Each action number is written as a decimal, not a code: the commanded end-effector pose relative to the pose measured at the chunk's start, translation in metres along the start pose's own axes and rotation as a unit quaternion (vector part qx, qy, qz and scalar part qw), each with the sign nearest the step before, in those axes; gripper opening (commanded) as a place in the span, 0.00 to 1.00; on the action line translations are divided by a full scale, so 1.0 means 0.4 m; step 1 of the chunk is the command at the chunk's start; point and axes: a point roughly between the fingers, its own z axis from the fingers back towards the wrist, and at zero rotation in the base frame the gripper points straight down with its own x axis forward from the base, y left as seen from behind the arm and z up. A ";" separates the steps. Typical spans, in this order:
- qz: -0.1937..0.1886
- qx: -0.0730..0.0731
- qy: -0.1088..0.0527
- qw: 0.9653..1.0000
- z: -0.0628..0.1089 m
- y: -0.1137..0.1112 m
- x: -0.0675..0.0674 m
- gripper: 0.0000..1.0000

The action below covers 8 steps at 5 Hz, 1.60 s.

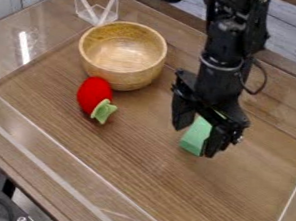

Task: Put the green block in the brown bowl

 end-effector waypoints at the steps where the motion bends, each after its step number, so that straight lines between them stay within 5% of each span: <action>1: -0.008 0.004 -0.031 0.999 -0.011 0.004 0.018 1.00; 3: -0.015 0.006 -0.042 0.999 -0.069 -0.008 0.048 1.00; 4: -0.011 0.007 -0.047 0.999 -0.078 -0.016 0.066 0.00; 5: 0.014 0.003 -0.066 0.998 -0.064 -0.026 0.080 0.00; 6: 0.032 -0.002 -0.074 0.997 -0.056 -0.032 0.088 1.00; 7: 0.028 -0.008 -0.080 0.996 -0.061 -0.025 0.070 1.00; 8: 0.029 -0.008 -0.086 0.996 -0.056 -0.009 0.053 0.00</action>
